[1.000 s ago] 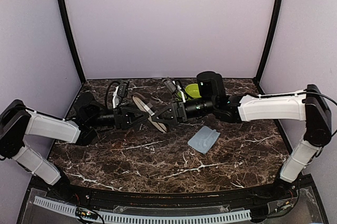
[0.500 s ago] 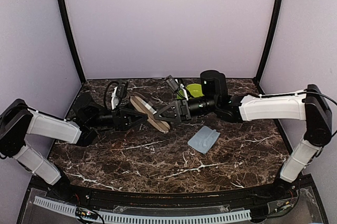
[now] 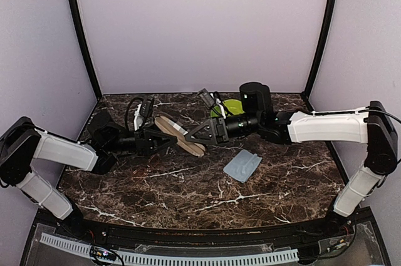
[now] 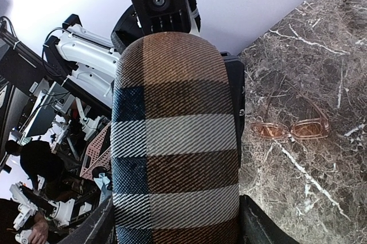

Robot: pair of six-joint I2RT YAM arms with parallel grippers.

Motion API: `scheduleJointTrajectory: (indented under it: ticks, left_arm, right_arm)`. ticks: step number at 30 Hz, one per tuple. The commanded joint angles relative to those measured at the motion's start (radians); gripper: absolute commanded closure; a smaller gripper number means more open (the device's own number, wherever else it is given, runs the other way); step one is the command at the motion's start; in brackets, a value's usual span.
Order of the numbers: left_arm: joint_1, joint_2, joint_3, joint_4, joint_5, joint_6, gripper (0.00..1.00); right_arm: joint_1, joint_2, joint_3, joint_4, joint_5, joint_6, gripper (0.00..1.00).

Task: Organize the sunglasses
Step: Open the sunglasses case.

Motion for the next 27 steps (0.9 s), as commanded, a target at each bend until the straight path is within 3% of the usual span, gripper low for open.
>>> scheduleJointTrajectory:
  ticks: [1,14,27]
  left_arm:
    - [-0.003,-0.041,-0.003,0.131,0.129,0.024,1.00]
    - [-0.003,-0.031,-0.005,0.132,0.130,0.025,1.00]
    - [-0.002,-0.037,-0.004,0.057,0.086,0.063,1.00]
  right_arm:
    - [-0.112,-0.026,0.005,-0.140,0.223,0.003,0.41]
    - [-0.116,-0.026,-0.010,-0.168,0.297,0.001,0.30]
    - [-0.117,-0.083,-0.018,-0.159,0.278,-0.010,0.28]
